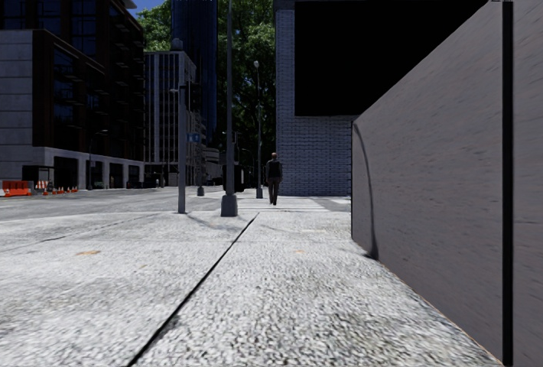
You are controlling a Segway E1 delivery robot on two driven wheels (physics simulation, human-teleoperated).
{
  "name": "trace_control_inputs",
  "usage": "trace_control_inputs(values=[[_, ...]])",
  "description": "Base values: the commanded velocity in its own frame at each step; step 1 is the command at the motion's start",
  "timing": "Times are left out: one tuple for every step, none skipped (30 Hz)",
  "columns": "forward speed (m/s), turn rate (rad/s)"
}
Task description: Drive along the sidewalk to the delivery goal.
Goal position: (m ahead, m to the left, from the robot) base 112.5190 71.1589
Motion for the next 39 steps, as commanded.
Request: trace_control_inputs(values=[[2.0, 0.0], [2.0, 0.0], [2.0, 0.0], [2.0, 0.0], [2.0, 0.0], [2.0, 0.0], [2.0, 0.0], [2.0, 0.0], [2.0, 0.0], [2.0, 0.0], [2.0, 0.0], [2.0, 0.0], [2.0, 0.0], [2.0, 0.0], [2.0, 0.0], [2.0, 0.0], [2.0, 0.0], [2.0, 0.0], [2.0, 0.0], [2.0, 0.0], [2.0, 0.0], [2.0, 0.0], [2.0, 0.0], [2.0, 0.0], [2.0, 0.0], [2.0, 0.0], [2.0, 0.0], [2.0, 0.0], [2.0, 0.0], [2.0, 0.0], [2.0, 0.0], [2.0, 0.0], [2.0, 0.0], [2.0, 0.0], [2.0, 0.0], [2.0, 0.0], [2.0, 0.0], [2.0, 0.0], [2.0, 0.0]])
